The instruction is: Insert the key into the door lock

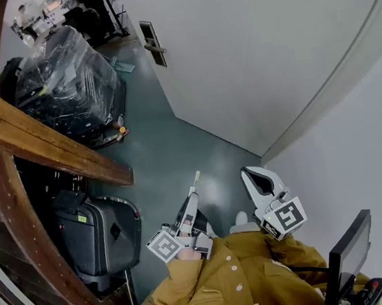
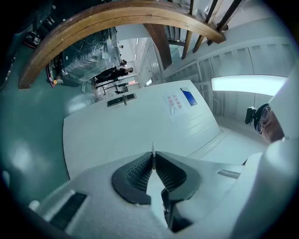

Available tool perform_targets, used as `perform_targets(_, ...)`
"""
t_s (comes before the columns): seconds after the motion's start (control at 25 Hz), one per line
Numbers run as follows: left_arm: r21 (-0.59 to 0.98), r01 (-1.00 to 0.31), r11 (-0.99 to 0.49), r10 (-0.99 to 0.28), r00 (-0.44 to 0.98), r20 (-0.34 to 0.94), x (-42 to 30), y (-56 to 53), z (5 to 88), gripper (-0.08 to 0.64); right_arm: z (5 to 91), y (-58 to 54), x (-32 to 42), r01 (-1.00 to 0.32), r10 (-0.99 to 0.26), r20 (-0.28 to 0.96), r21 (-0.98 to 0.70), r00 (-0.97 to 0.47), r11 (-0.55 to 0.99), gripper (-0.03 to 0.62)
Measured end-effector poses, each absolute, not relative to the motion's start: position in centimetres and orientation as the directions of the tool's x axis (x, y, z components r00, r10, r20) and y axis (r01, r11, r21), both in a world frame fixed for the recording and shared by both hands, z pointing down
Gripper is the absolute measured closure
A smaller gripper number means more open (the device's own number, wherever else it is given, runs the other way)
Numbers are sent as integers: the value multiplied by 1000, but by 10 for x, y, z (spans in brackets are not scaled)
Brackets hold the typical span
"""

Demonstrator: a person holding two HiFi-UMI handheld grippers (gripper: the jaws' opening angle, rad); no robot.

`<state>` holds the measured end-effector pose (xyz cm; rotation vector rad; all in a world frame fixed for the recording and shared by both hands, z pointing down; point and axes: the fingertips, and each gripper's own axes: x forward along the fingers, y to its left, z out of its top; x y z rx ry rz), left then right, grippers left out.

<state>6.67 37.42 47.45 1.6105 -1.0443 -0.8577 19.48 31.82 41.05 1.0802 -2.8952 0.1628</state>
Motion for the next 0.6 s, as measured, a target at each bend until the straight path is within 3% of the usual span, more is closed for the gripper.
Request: perform_targets(0.6, 967, -208, -147, -921, 386, -58, 65, 379, 466, 534, 403, 318, 192, -657, -656, 56, -126, -753, 743, 586)
